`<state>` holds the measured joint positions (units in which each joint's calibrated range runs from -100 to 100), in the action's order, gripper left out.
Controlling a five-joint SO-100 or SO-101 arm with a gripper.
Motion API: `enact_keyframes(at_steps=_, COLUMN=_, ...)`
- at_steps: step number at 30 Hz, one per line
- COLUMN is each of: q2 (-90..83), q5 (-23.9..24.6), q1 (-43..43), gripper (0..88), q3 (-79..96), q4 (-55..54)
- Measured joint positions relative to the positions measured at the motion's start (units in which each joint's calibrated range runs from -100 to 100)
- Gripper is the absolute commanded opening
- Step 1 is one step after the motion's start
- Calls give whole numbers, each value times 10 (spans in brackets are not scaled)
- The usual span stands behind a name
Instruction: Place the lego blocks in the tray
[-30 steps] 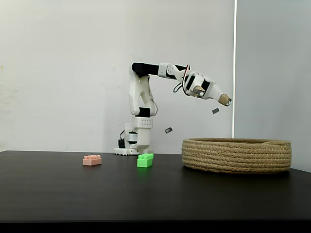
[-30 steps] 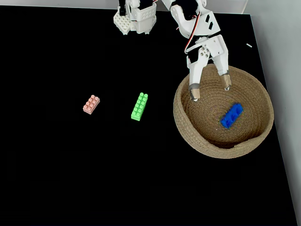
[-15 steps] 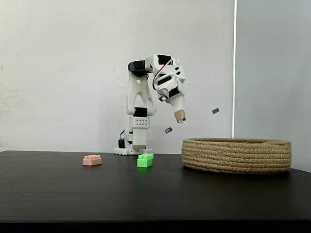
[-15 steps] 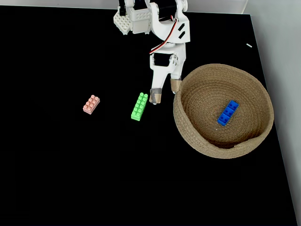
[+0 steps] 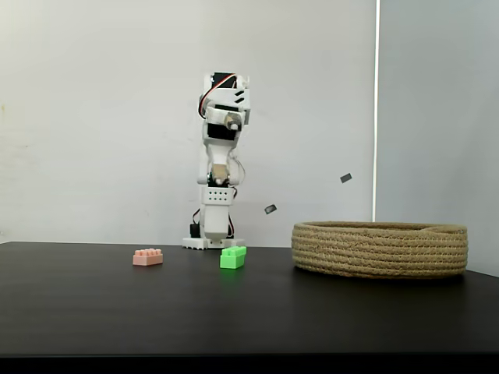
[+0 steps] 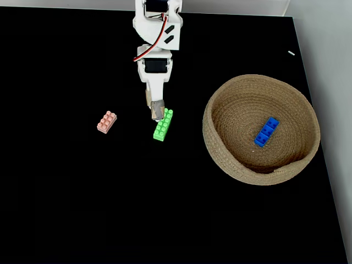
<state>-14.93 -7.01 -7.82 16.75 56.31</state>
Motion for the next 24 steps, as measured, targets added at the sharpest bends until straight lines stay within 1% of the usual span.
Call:
enact_keyframes(at_steps=3, q2=37, q5=-67, q1=-20, gripper=389, q3=-1, q4=45)
enact_keyframes(at_steps=6, q2=80, q5=-115, q1=-29, gripper=388, q3=-13, q4=86)
enact_keyframes(at_steps=8, q2=103, q5=-137, q1=-29, gripper=393, q3=-20, q4=102)
enact_keyframes(at_steps=16, q2=159, q5=-175, q1=-15, gripper=389, q3=-23, q4=132)
enact_keyframes(at_steps=24, q2=205, q5=-179, q1=11, gripper=390, q3=-23, q4=137)
